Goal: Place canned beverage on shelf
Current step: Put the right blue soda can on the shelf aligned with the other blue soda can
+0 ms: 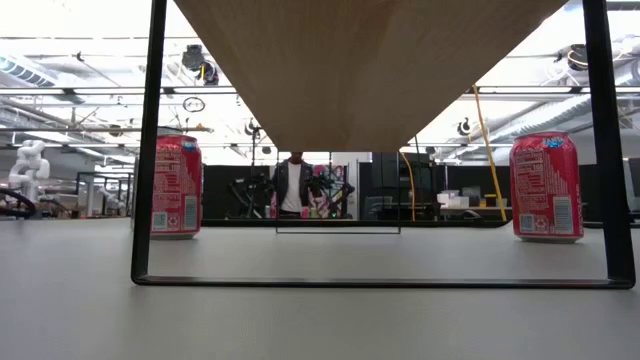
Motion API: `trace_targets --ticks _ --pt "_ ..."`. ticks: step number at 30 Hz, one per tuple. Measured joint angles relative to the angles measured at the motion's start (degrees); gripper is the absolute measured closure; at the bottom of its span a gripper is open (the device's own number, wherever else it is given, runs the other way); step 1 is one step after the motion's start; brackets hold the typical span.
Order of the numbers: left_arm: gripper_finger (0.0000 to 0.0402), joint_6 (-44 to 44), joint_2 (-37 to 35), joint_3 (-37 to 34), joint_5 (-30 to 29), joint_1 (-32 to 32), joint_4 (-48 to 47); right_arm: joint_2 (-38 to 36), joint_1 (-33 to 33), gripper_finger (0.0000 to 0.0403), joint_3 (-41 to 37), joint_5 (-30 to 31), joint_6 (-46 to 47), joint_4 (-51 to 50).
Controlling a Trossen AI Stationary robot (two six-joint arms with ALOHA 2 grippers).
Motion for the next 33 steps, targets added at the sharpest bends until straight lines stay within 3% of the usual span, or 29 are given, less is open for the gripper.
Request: trace_targets --ticks 3,8,12,22,33 --pt "0.0182 0.2 0.0 0.0 -3.9 -0.7 2.6 0.4 0.6 0.0067 -4.9 1.0 3.4 8.3" --pt "0.0182 1.5 0.0 0.0 -5.4 -1.1 7.5 1.1 0.9 0.0067 -12.0 1.0 2.7 25.9" --pt "0.0182 2.0 0.8 0.0 -6.3 -1.1 9.8 1.5 0.7 0.0069 -14.0 1.2 1.4 32.8" --pt "0.0182 6.3 6.0 0.0 -6.7 -0.8 20.8 4.3 -0.4 0.0100 -14.2 0.8 -0.9 36.7" --pt "0.0180 7.2 6.0 0.0 -6.8 -0.7 19.4 4.6 -0.4 0.0198 -14.2 0.4 -0.9 35.8"
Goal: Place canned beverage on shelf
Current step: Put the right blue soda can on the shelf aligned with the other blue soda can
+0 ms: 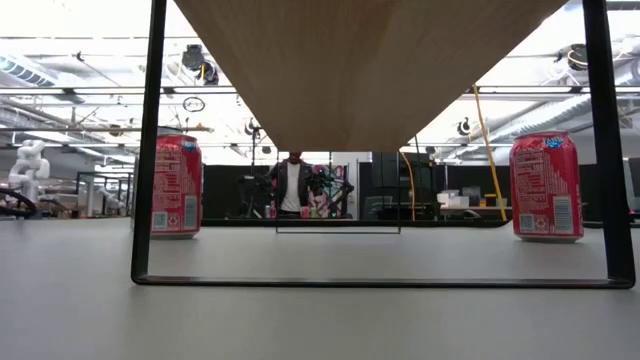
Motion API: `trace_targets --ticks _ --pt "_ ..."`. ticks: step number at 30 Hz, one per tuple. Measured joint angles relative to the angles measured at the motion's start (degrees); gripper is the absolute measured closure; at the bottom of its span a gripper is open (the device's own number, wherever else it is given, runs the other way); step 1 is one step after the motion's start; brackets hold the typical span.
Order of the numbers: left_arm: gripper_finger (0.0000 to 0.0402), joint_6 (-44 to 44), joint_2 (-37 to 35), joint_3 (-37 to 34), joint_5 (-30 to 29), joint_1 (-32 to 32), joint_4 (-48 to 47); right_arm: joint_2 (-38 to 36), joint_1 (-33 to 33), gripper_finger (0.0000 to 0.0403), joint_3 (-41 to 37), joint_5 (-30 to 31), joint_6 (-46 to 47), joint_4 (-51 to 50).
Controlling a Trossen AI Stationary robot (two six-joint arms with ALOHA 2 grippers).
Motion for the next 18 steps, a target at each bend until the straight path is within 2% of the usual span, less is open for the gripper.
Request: trace_targets --ticks 5,11,18 --pt "0.0146 2.0 0.0 0.0 0.0 0.0 -0.6 0.0 0.0 0.0227 0.0 0.0 -0.3 -1.5" --pt "0.0096 5.4 -2.1 0.1 0.3 -0.1 -0.3 0.0 0.0 0.0228 0.0 0.2 0.2 -3.6" --pt "0.0085 6.5 -4.4 0.1 4.1 0.2 -3.2 0.0 0.0 0.0225 0.0 0.0 0.0 -4.6"
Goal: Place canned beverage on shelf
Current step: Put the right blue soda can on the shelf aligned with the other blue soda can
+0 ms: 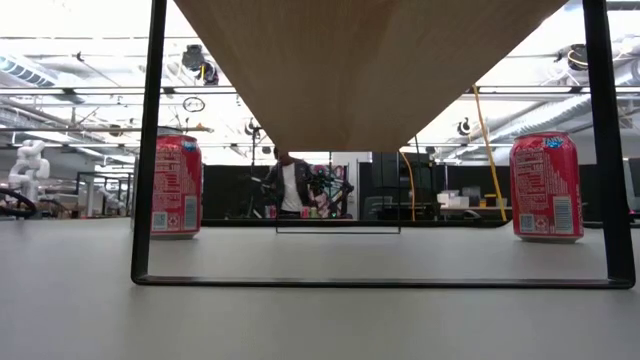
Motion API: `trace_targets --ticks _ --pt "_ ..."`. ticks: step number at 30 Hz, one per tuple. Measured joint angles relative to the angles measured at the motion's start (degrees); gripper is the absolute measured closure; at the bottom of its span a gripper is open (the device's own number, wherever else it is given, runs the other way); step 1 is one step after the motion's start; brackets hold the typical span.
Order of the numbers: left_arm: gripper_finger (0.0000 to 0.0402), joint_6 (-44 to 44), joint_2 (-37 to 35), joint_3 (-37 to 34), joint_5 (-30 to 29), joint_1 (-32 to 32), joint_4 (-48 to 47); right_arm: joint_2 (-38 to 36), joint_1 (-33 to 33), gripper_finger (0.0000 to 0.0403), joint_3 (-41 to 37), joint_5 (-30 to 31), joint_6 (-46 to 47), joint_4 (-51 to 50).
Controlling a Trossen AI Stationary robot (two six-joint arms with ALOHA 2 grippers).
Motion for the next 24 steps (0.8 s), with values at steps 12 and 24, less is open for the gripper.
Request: trace_targets --ticks 12,24 --pt "0.0140 -1.5 -0.6 0.0 10.2 3.6 -2.9 0.0 0.0 0.0225 0.0 0.0 -0.2 -0.9" --pt "0.0149 -4.6 -0.7 0.0 11.1 5.0 -5.1 0.0 0.0 0.0225 -0.1 0.0 -0.1 -1.1"
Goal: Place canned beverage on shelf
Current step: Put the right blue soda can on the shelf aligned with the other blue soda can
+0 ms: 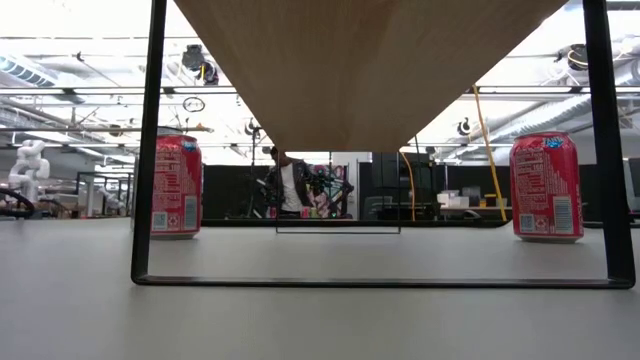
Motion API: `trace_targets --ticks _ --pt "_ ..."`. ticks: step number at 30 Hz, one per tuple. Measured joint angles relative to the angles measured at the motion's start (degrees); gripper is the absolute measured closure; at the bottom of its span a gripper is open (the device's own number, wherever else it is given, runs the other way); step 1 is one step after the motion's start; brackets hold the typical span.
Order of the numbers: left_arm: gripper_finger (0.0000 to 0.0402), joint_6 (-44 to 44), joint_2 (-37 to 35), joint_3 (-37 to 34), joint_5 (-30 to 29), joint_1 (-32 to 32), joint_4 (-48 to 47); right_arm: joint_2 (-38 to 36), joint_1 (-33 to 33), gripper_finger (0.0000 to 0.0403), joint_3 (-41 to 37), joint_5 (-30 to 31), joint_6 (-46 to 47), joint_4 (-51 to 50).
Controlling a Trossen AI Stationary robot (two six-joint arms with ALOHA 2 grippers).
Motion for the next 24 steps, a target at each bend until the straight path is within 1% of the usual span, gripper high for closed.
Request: trace_targets --ticks 4,6,10,13,17,20,24 --pt "0.0103 0.1 0.2 -0.1 -1.3 0.1 -1.0 0.0 0.0 0.0225 0.0 0.1 0.0 0.5" --pt "0.0085 0.5 0.2 -0.1 -1.2 0.4 -0.8 0.0 0.0 0.0225 0.0 0.0 0.0 0.1" --pt "0.0074 2.4 0.2 -0.1 -0.5 0.4 0.0 0.0 0.0 0.0225 0.0 -2.6 0.2 0.2" --pt "0.0073 3.0 0.2 -0.1 1.8 0.4 1.6 0.0 0.0 0.0225 0.0 -3.1 0.2 -0.1" --pt "0.0077 3.1 0.2 -0.1 2.4 0.5 3.3 0.0 0.0 0.0225 0.0 -3.1 0.2 -0.1" --pt "0.0093 3.0 0.2 -0.1 2.7 0.5 2.7 0.0 0.0 0.0225 0.0 -3.1 0.2 -0.1" --pt "0.0128 3.0 0.2 -0.1 4.0 0.5 2.2 0.0 0.0 0.0225 0.0 -3.1 0.2 -0.1"
